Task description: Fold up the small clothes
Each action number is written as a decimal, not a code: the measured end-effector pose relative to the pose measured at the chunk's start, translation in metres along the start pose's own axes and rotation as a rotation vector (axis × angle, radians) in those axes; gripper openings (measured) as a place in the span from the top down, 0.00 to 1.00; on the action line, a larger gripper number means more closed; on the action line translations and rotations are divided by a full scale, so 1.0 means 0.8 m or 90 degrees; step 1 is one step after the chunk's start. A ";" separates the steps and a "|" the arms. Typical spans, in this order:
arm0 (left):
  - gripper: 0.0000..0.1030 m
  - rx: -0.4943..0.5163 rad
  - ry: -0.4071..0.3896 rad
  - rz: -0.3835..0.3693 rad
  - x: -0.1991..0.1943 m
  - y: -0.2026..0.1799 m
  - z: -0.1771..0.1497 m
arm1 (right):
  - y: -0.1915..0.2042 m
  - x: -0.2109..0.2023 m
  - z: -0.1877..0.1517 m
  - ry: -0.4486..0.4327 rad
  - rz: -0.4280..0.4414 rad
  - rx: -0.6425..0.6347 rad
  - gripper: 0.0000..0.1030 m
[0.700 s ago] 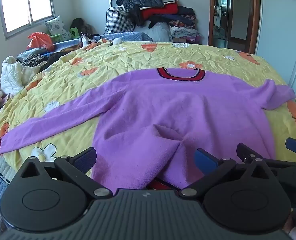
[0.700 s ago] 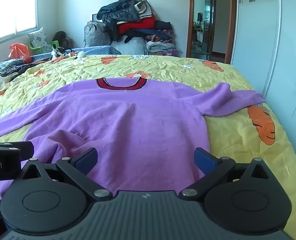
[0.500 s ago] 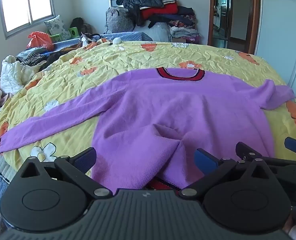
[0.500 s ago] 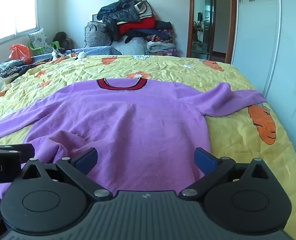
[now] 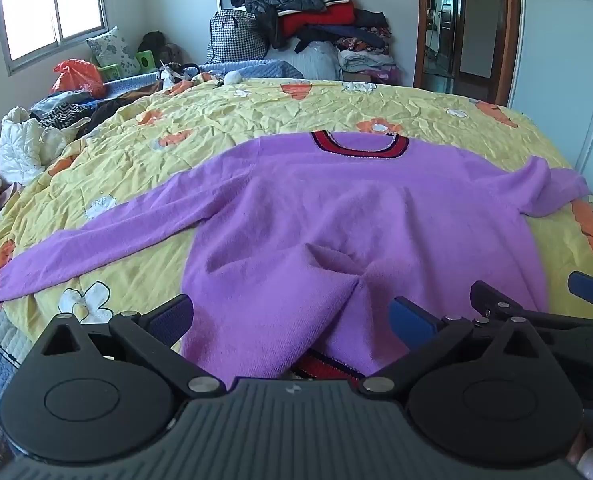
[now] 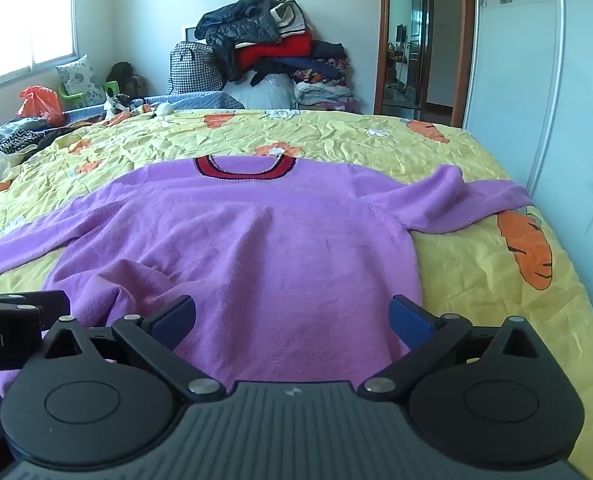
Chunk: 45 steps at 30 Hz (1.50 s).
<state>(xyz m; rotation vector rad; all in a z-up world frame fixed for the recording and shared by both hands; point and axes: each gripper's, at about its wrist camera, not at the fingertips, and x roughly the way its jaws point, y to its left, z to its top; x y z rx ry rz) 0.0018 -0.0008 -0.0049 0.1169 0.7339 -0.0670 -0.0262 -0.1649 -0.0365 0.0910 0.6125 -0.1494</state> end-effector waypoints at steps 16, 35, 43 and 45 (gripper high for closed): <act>0.00 0.012 0.011 -0.007 -0.002 0.000 -0.001 | 0.000 0.004 -0.003 0.011 -0.008 0.002 0.00; 0.00 0.031 0.054 -0.016 0.036 -0.009 0.013 | 0.003 0.038 0.009 0.015 -0.061 -0.054 0.00; 0.00 0.041 0.074 -0.057 0.070 -0.022 0.047 | -0.038 0.074 0.031 -0.019 -0.052 -0.021 0.00; 0.00 0.022 0.077 -0.066 0.080 -0.020 0.054 | -0.071 0.084 0.038 -0.050 0.010 0.038 0.00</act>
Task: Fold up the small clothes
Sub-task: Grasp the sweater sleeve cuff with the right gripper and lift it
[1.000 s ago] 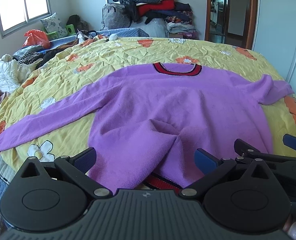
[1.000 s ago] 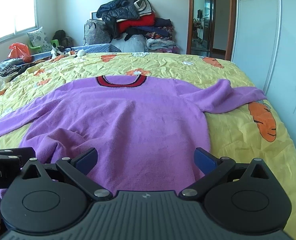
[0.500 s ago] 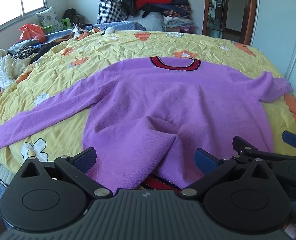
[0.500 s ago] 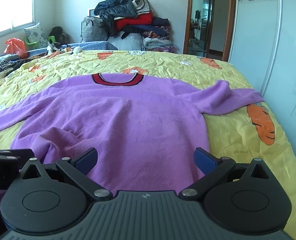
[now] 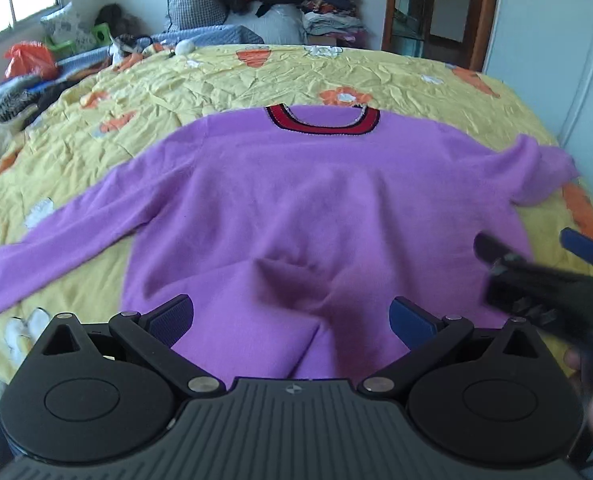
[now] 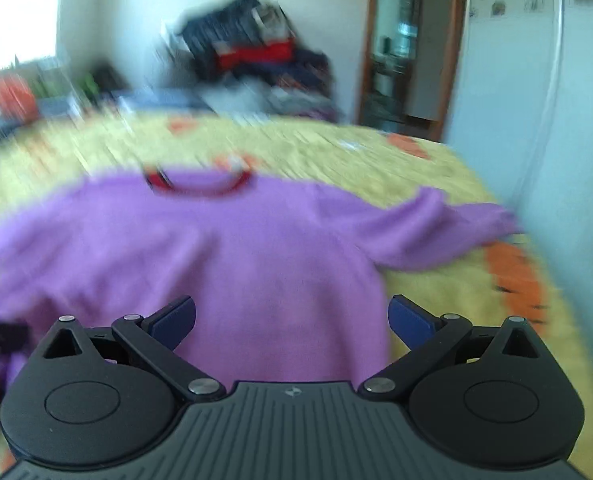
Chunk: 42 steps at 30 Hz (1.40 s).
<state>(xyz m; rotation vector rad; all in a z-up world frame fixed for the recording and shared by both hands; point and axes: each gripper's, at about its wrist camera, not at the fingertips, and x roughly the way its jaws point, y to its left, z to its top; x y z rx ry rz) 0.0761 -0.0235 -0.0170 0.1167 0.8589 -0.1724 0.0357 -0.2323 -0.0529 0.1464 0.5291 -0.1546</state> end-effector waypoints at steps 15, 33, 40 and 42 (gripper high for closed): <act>0.00 -0.079 0.004 -0.109 0.094 0.007 0.056 | -0.342 0.149 0.057 0.017 -0.076 0.358 0.00; 0.00 0.005 0.095 -0.076 0.147 -0.059 0.065 | -0.468 0.250 0.060 0.020 0.068 0.562 0.81; 0.00 0.019 0.093 -0.054 0.138 -0.056 0.057 | -0.466 0.231 0.049 -0.046 0.116 0.599 0.93; 0.00 0.014 0.093 -0.054 0.136 -0.047 0.055 | -0.449 0.215 0.060 -0.066 0.138 0.580 0.93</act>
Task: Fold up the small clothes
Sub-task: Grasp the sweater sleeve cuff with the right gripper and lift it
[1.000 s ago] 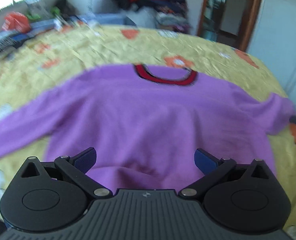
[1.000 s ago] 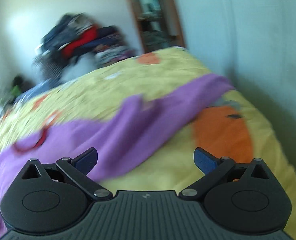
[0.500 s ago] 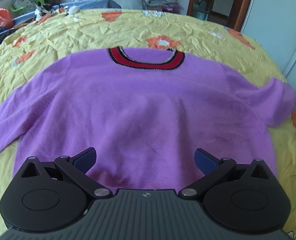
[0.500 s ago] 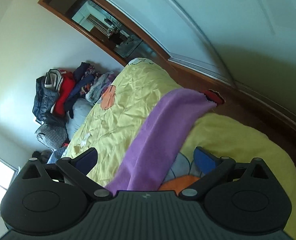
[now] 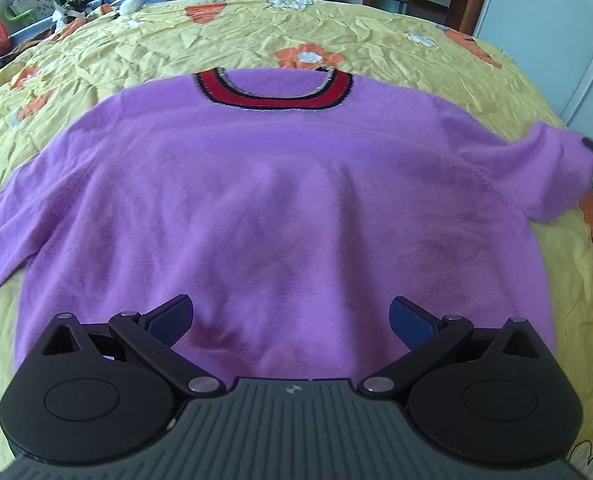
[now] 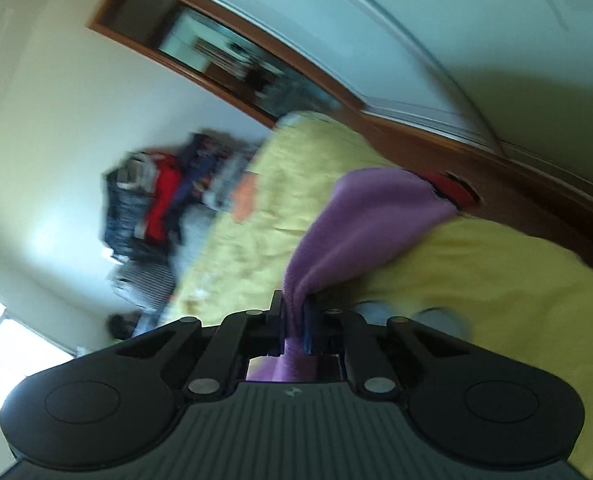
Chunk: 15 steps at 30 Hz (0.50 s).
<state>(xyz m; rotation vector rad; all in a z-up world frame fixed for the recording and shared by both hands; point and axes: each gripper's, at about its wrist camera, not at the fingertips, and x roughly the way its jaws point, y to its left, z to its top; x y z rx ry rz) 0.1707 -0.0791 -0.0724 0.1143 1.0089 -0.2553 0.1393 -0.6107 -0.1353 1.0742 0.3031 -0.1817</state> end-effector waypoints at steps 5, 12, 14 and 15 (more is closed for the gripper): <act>0.00 -0.039 0.004 -0.006 -0.006 0.031 -0.002 | 0.083 -0.029 -0.037 -0.005 0.068 -0.079 0.93; 0.00 -0.061 -0.036 0.011 -0.037 0.064 -0.008 | 0.204 -0.054 -0.141 0.051 0.144 -0.228 0.93; 0.00 -0.070 -0.038 0.013 -0.040 0.072 -0.010 | 0.223 -0.041 -0.181 0.087 0.128 -0.284 0.93; 0.00 -0.075 -0.035 0.013 -0.040 0.075 -0.010 | 0.229 -0.030 -0.204 0.112 0.119 -0.301 0.93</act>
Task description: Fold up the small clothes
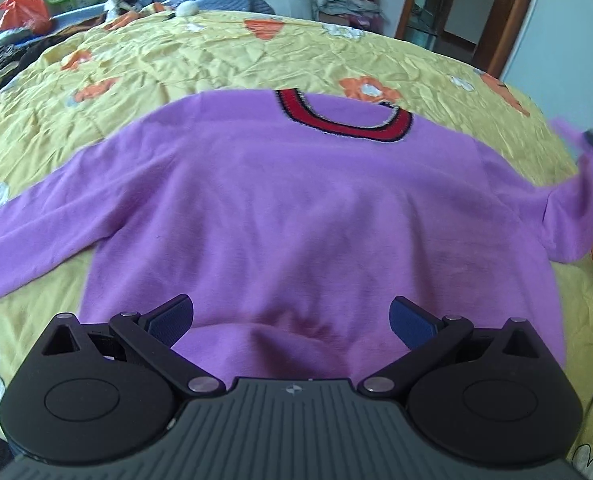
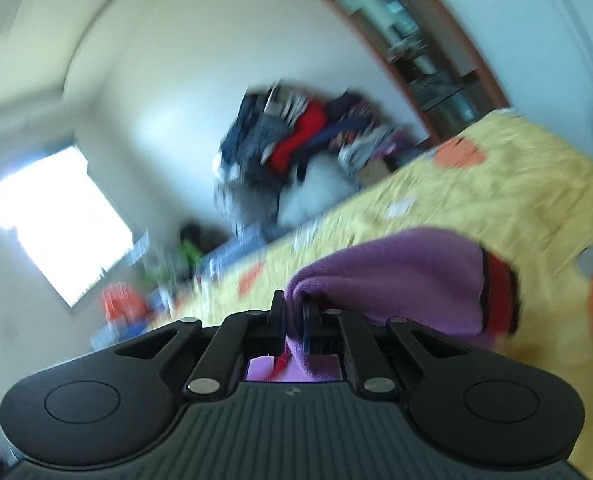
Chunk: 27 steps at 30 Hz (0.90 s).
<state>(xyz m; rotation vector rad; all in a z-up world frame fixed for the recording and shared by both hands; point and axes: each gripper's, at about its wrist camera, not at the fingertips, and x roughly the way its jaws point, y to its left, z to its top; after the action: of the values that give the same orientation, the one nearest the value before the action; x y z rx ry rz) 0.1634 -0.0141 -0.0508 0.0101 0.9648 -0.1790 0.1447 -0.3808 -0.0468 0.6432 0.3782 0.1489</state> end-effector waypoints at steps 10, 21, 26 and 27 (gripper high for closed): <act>0.00 -0.027 0.012 0.004 -0.003 0.018 -0.007 | 0.132 0.147 -0.142 0.213 -0.094 -0.317 0.78; 0.00 -0.002 -0.073 -0.086 0.008 0.005 0.038 | 0.055 0.003 -0.070 0.054 -0.191 -0.291 0.20; 0.00 -0.007 -0.015 -0.203 0.062 -0.028 0.065 | -0.022 -0.013 -0.056 0.088 -0.224 -0.252 0.20; 0.00 0.007 -0.007 -0.188 0.075 -0.041 0.072 | -0.027 -0.010 -0.058 0.099 -0.220 -0.244 0.20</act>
<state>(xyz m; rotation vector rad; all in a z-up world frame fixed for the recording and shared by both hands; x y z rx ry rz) 0.2387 -0.0601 -0.0643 -0.1232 0.9510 -0.4561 0.1194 -0.3743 -0.0916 0.1819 0.5871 -0.0598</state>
